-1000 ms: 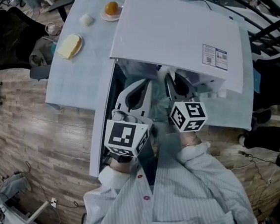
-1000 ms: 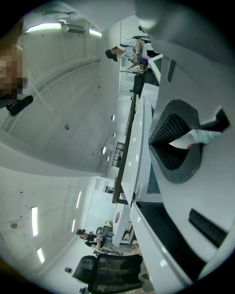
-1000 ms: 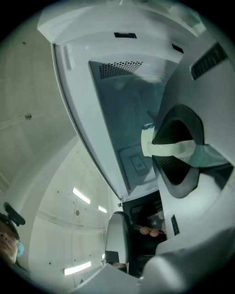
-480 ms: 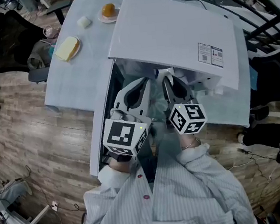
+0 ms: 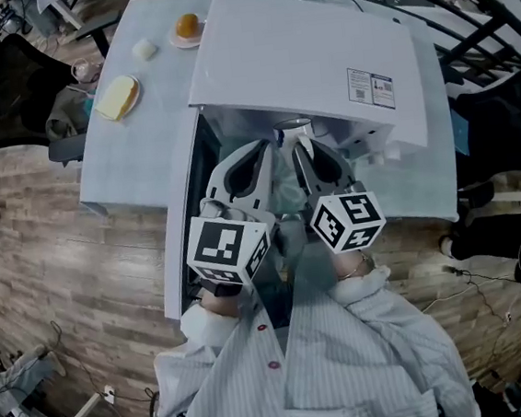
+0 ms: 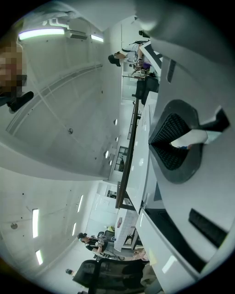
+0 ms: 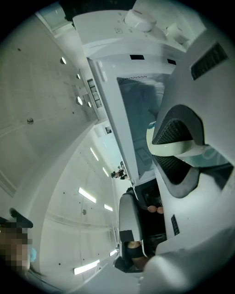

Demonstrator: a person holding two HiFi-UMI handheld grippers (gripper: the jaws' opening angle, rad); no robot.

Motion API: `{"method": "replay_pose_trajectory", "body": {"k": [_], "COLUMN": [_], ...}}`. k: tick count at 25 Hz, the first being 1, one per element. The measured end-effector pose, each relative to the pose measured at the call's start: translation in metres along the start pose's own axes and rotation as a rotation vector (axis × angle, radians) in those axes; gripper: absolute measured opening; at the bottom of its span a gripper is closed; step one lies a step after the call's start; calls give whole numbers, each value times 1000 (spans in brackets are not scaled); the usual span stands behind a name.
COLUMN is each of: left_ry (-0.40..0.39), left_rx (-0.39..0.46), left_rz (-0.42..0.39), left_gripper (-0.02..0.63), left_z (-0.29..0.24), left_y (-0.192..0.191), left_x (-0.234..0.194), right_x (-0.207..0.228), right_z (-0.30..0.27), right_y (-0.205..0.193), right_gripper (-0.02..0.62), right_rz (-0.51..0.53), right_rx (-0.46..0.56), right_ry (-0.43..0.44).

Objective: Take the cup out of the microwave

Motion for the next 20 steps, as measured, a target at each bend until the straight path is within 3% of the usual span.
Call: {"method": "replay_pose_trajectory", "body": {"k": [11,20], "left_ry": [-37,-20], "left_rx": [17,50], "left_rz": [12,-1], "left_gripper": [9,9], "left_z": [3,17], "left_y": [9,25], "left_x": [14,5], "right_x": [-27,-64], "right_z": [36,60], "right_y": [31,61], "right_gripper": [87,87], "right_rz": [26,80], "right_rx": [39,74], "right_ry": [58,137]}}
Point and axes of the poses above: the fingertips, and each gripper's own axes: z backward along the fingers, x to its right, y out of its top, the point moved 1 cm from there along z, backward along the fingers, and after that the axes turned 8 degrees about -z, right-handed, at the moved point
